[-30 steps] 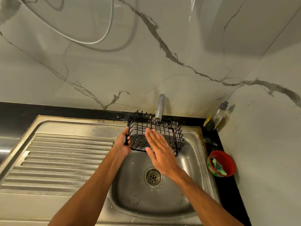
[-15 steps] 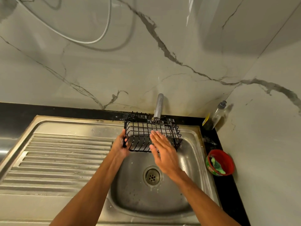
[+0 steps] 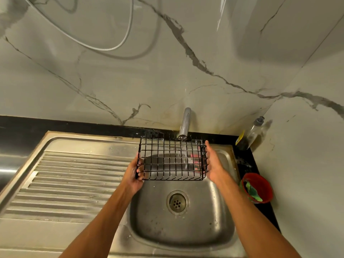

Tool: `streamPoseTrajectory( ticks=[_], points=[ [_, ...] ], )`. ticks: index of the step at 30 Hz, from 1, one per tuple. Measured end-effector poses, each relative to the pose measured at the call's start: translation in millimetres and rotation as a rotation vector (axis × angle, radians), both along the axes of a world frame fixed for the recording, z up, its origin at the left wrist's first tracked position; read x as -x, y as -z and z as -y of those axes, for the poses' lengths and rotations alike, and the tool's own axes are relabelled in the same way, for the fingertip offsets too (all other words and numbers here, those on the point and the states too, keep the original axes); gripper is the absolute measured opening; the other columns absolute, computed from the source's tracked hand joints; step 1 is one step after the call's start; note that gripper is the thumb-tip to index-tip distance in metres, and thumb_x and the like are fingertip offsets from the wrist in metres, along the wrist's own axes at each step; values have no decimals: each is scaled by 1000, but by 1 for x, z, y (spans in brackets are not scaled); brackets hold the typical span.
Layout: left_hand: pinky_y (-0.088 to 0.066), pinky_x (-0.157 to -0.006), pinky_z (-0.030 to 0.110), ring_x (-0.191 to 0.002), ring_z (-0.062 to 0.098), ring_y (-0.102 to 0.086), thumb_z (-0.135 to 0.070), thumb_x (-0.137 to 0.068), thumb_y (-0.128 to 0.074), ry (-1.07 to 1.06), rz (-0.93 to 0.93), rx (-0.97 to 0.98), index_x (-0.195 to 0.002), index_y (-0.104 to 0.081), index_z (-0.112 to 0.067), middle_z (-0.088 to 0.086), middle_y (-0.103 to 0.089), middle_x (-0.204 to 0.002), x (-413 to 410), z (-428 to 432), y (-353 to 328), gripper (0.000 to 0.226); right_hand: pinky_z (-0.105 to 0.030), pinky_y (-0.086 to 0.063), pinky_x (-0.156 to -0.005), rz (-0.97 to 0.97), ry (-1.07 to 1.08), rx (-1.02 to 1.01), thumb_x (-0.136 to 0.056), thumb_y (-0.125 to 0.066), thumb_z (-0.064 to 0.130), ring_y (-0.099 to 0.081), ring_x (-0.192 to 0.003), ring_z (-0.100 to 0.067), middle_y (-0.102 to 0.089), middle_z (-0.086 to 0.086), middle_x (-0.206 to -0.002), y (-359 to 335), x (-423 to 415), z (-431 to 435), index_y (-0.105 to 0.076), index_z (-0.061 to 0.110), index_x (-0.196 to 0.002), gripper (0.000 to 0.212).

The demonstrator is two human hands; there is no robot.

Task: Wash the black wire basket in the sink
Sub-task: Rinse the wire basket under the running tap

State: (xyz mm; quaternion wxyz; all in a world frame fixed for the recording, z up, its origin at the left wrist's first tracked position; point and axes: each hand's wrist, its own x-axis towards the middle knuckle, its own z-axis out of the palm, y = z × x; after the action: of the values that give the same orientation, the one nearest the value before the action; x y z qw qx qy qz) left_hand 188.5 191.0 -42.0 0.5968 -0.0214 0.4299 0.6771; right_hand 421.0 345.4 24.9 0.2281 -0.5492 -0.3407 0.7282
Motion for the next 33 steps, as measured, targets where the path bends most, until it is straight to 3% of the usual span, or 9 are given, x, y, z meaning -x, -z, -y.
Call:
streamPoseTrajectory(
  ticks=[4,6,8,14,18,21,26,30,33],
  points=[
    [-44,-49,22,-54,10,-54,-53,-105,-38,68,-294,207,-97,-66,-16,1,-63,-71,-1,7,-3,47,-51,-48,-101,-11,11,-27,-83,-60,68,-65,-108,-31,-66,-14,-122,4,2,6,-60,28,-120,54],
    [-48,-69,32,-78,19,-62,-65,-102,-29,97,-432,248,-106,-67,-20,8,-70,-92,-4,6,-11,59,-37,-57,-69,-6,-6,-15,-79,-64,69,-68,-79,-22,-72,-8,-100,4,3,7,-63,26,-114,56],
    [-45,-73,33,-90,20,-60,-74,-96,-29,109,-490,250,-102,-63,-28,3,-67,-98,-5,5,-21,58,-25,-39,-49,27,-37,-30,-65,-73,74,-49,-53,-11,-57,2,-67,9,5,7,-66,21,-119,76],
    [-46,-66,30,-82,19,-53,-58,-68,-82,252,-610,332,-115,-62,-7,7,-57,-91,3,-3,-17,72,-40,-41,-92,158,-166,-171,-65,-70,76,-49,-116,-22,-51,-3,-136,15,15,4,-35,35,-150,101],
    [-50,-72,33,-96,23,-62,-65,-53,-89,210,-598,300,-135,-56,-7,17,-67,-120,15,-8,-15,106,-37,-38,-82,156,-181,-163,-45,-77,84,-48,-117,-22,-51,-3,-136,19,19,0,-33,38,-150,122],
    [-53,-84,44,-119,36,-62,-67,-43,-92,198,-605,309,-141,-51,-10,18,-60,-139,21,-9,-17,120,-27,-38,-67,140,-159,-165,-45,-80,80,-48,-94,-11,-50,5,-115,20,23,-2,-39,34,-147,119],
    [-44,-105,60,-134,39,-47,-58,-50,-94,273,-605,320,-154,-33,-15,18,-44,-153,17,-10,-33,128,-34,-47,-78,102,-121,-160,-48,-81,75,-55,-109,-17,-56,-3,-134,27,27,-2,-44,35,-145,111],
    [-30,-116,63,-144,42,-36,-43,-68,-86,173,-605,338,-161,-17,-20,19,-30,-162,9,-16,-30,117,-24,-35,-48,73,-51,-141,-54,-85,63,-46,-61,-11,-58,0,-81,25,27,-1,-69,29,-115,71],
    [-31,-118,59,-146,37,-34,-54,-75,-80,112,-775,390,-159,-23,-19,16,-30,-163,-1,-18,-36,108,-25,-35,-47,127,33,-103,-56,-86,55,-47,-64,-12,-57,2,-76,25,26,-5,-71,20,-106,63]
  ],
)
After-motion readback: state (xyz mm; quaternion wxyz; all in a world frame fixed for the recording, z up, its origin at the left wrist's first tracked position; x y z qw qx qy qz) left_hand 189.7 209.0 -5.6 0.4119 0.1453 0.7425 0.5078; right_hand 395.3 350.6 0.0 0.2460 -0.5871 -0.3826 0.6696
